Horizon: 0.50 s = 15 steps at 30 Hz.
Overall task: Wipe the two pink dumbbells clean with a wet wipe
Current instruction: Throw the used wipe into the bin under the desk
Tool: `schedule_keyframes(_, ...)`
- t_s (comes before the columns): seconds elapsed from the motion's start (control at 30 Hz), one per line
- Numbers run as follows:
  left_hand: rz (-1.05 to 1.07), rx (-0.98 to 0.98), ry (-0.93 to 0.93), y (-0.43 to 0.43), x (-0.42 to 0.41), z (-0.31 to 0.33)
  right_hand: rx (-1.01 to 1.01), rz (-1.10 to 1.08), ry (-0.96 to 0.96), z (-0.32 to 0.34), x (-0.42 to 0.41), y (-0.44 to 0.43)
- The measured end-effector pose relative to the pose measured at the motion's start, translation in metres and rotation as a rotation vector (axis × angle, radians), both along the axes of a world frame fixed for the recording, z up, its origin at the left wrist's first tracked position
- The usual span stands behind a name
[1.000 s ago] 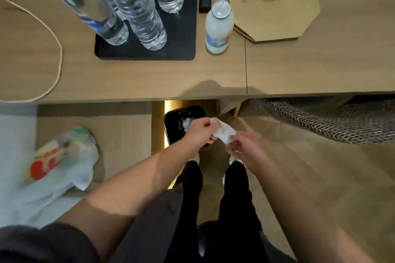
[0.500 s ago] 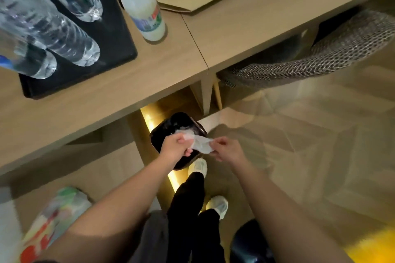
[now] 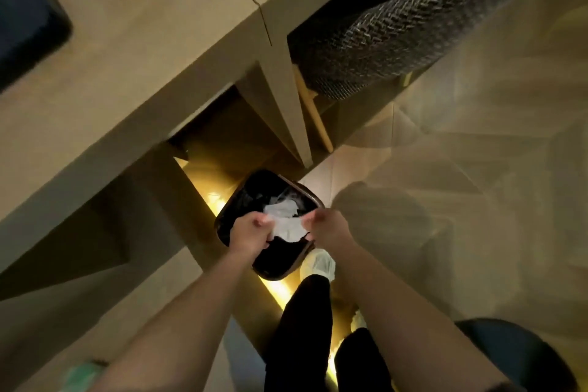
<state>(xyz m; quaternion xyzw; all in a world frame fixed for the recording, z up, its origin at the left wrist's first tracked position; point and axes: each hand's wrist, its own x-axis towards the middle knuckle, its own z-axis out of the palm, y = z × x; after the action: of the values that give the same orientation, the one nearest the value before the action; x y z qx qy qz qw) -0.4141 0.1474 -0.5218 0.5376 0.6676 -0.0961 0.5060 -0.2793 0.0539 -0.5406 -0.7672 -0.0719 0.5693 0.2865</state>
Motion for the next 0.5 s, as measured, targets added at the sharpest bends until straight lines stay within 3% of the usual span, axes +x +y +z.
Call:
schedule_keyframes(0.17,-0.006,0.0,0.039,0.011,-0.024,-0.039,-0.028,0.219,-0.062,-0.039,-0.014,0.014)
schedule_keyframes(0.37,0.052,0.014,0.077,0.009,-0.043,-0.074,0.002,0.042,-0.008,-0.073,-0.039,0.012)
schedule_keyframes(0.5,0.014,0.062,0.114,0.008,-0.047,-0.089,0.067,0.092,-0.066,-0.091,-0.047,0.012)
